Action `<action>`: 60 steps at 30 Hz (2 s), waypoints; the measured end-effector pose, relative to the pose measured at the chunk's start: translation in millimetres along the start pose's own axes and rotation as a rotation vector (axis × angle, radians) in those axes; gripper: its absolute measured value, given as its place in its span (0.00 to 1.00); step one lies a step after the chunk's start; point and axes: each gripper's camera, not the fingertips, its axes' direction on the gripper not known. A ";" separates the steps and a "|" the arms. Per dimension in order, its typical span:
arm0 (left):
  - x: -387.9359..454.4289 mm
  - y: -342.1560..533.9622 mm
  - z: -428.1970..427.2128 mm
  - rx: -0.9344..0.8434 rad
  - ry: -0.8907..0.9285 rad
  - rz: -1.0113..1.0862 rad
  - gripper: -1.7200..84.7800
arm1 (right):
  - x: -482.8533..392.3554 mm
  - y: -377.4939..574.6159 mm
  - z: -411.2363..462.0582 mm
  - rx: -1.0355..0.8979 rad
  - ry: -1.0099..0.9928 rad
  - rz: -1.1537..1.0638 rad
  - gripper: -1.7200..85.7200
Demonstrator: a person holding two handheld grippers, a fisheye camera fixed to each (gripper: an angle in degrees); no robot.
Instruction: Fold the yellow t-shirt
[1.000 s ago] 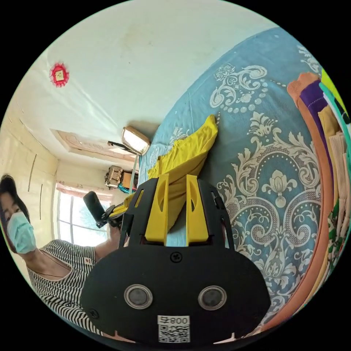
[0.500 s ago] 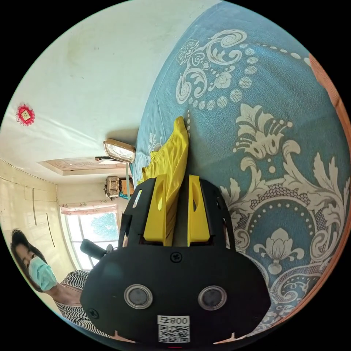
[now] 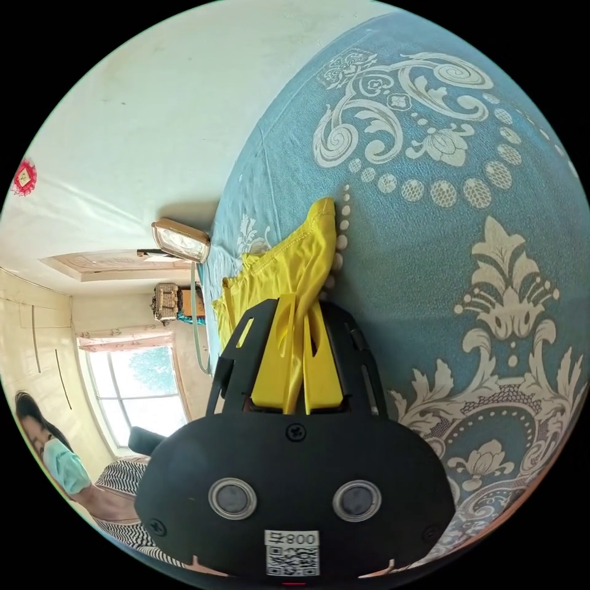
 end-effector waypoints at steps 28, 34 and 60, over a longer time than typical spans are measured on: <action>-240.0 460.1 -334.1 0.506 0.082 -0.582 0.04 | -484.3 1.8 191.8 -0.046 0.072 -0.442 0.02; -292.0 579.4 -353.2 0.571 0.126 -0.768 0.04 | -557.7 -7.9 284.7 -0.166 0.150 -0.460 0.02; -336.3 805.7 -402.6 0.606 0.094 -0.989 0.04 | -760.8 -34.3 377.5 -0.333 0.270 -0.640 0.05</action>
